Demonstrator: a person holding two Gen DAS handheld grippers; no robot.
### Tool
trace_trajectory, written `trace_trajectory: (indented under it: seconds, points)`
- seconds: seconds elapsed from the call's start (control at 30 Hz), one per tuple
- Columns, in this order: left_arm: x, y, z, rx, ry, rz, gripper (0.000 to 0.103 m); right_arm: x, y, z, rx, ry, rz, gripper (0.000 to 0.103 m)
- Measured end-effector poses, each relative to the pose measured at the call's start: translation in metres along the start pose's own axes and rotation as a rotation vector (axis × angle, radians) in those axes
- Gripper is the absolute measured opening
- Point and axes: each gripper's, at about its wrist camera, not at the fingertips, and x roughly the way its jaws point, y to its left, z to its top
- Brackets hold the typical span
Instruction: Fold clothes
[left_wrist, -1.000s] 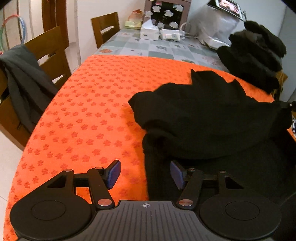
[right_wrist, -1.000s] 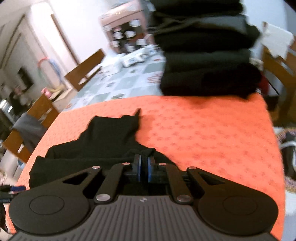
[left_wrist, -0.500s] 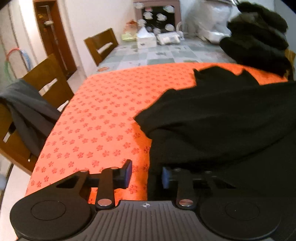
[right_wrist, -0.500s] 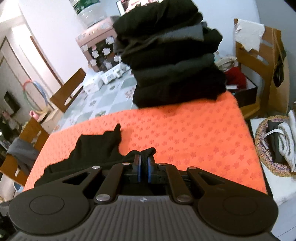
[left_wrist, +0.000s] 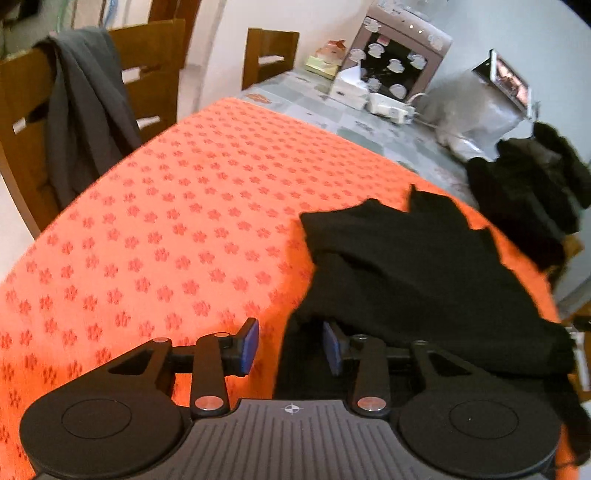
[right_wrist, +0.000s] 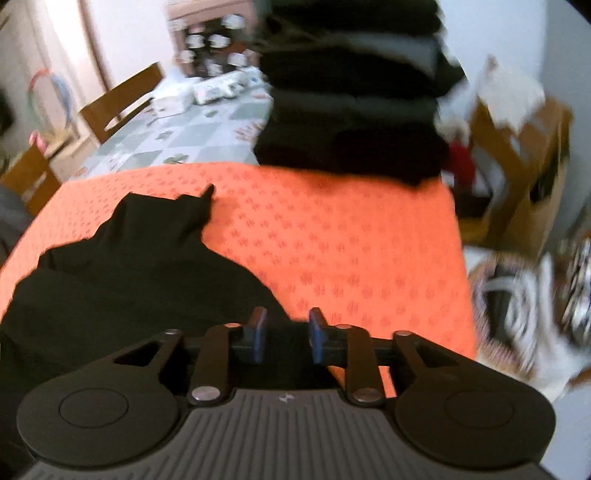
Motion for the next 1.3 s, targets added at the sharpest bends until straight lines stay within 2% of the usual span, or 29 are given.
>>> trace_trajectory:
  seconds: [0.07,0.13,0.27,0.5,0.6,0.83,0.93,1.07,1.17,1.2,1.3]
  points:
    - [-0.007,0.006,0.000,-0.034,0.021,-0.047,0.048,-0.005,0.012,0.007,-0.056,-0.013,0.011,0.034]
    - [-0.014,0.007,0.003,-0.022,0.015,-0.063,0.048,-0.008,0.021,0.013,-0.086,-0.019,0.038,0.036]
    - [-0.015,0.011,0.022,-0.027,-0.008,-0.079,0.048,-0.012,0.049,0.017,-0.090,-0.008,0.146,0.036]
    - [0.023,0.017,0.073,0.028,0.031,-0.136,0.048,-0.010,0.125,0.002,-0.093,0.041,0.319,0.036]
    - [0.046,0.018,0.088,0.070,0.077,-0.166,0.048,-0.008,0.161,-0.005,-0.089,0.050,0.350,0.037]
    - [0.094,0.023,0.110,0.127,0.215,-0.280,0.048,-0.007,0.240,-0.025,-0.050,0.051,0.373,0.038]
    - [0.103,0.023,0.117,0.159,0.244,-0.319,0.048,0.002,0.273,-0.032,-0.039,0.054,0.369,0.038]
    - [0.107,0.028,0.121,0.137,0.270,-0.365,0.050,0.026,0.319,-0.037,-0.040,0.055,0.366,0.038]
    - [0.110,0.034,0.124,0.096,0.283,-0.385,0.043,0.043,0.347,-0.039,-0.055,0.051,0.362,0.038]
    - [0.111,0.035,0.126,0.079,0.288,-0.399,0.033,0.047,0.355,-0.039,-0.062,0.046,0.356,0.038]
    - [0.109,0.036,0.128,0.045,0.293,-0.422,0.033,0.050,0.375,-0.040,-0.094,0.054,0.330,0.038]
